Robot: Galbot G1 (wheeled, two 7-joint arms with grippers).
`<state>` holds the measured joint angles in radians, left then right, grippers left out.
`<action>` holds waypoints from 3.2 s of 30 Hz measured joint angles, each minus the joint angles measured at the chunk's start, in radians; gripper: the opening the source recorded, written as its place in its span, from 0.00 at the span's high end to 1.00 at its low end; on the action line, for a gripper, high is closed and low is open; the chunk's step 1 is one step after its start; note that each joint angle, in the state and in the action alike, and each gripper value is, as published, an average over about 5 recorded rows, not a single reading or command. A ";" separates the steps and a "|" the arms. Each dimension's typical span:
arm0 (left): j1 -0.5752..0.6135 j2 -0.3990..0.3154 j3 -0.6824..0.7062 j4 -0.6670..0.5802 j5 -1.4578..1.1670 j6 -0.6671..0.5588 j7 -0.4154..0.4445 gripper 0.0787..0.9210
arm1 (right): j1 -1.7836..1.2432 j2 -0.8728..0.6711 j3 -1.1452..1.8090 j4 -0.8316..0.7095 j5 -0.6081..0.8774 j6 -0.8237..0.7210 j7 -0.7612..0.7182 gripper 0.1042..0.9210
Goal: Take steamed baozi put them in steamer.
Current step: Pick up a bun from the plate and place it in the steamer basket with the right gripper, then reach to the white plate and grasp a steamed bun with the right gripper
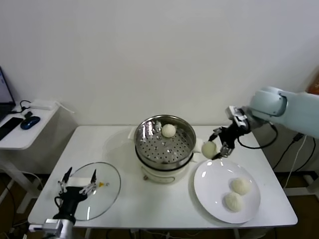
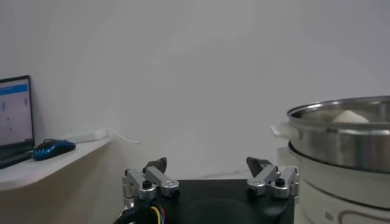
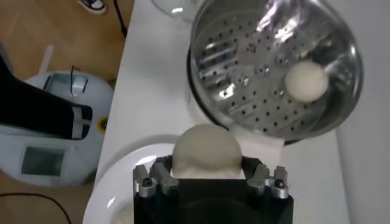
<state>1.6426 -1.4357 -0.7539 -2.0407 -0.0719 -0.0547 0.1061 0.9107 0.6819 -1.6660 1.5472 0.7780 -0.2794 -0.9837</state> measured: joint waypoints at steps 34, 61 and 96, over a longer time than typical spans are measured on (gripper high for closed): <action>-0.024 -0.005 -0.012 -0.029 0.005 0.014 0.007 0.12 | -0.220 0.664 0.090 -0.566 0.073 -0.016 0.001 0.23; -0.030 -0.005 -0.015 -0.019 0.005 0.017 0.008 0.12 | -0.404 0.807 0.172 -0.796 -0.029 0.007 -0.006 0.23; -0.023 -0.016 0.006 -0.033 0.017 0.022 0.008 0.12 | -0.168 0.456 0.066 -0.366 0.013 0.004 -0.026 0.12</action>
<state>1.6200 -1.4516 -0.7474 -2.0740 -0.0553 -0.0328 0.1143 0.7423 1.1377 -1.6002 1.1810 0.7912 -0.2753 -1.0092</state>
